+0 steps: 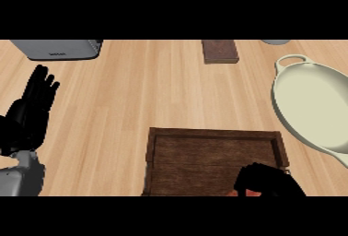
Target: Pick the sweet potato from the tray and place it in the pot
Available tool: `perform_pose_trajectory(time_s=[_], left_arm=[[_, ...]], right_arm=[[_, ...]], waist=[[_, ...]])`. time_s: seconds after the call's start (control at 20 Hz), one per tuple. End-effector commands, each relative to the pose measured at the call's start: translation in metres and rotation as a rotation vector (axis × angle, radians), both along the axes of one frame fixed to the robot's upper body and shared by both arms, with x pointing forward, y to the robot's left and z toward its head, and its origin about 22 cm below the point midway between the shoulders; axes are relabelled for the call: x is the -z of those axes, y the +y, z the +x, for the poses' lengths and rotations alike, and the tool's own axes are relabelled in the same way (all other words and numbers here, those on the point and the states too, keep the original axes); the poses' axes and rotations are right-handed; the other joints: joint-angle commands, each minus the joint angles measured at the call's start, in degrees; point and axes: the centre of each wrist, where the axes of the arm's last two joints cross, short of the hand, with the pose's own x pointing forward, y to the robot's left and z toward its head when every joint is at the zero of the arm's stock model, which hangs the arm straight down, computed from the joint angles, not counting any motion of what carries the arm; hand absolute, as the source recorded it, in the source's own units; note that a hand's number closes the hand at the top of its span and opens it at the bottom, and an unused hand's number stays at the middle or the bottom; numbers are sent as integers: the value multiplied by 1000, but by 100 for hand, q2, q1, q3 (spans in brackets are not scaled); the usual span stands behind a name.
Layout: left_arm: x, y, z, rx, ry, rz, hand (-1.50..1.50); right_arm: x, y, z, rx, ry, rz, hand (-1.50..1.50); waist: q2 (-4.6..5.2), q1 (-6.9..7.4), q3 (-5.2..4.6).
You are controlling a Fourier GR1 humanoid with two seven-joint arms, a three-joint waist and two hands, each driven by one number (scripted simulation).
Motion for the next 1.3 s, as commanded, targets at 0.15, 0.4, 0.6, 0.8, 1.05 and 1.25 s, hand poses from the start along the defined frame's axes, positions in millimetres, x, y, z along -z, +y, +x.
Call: perform_pose_trajectory(time_s=[0.15, 0.4, 0.6, 0.8, 1.05, 1.25], left_arm=[[8, -5, 0, -4, -2, 4, 0], [-2, 2, -7, -2, 8, 11, 0], [5, -18, -9, 36, -17, -1, 0], [0, -16, -6, 40, -14, -12, 0], [3, -24, -1, 49, -8, 4, 0], [-5, -14, 17, 36, -9, 7, 0]], right_arm=[[-48, -38, -18, 251, -285, 113, 150], [-67, -71, -14, 357, -370, 128, 150], [-71, -81, 3, 404, -328, 196, 150], [-75, -130, 32, 432, -324, 282, 150], [-47, -177, 70, 464, -272, 327, 150], [-47, -189, 90, 469, -265, 422, 150]], waist=[[38, 72, 6], [40, 138, 7], [43, 180, 4], [48, 195, 8], [60, 223, 10], [60, 195, 7]])
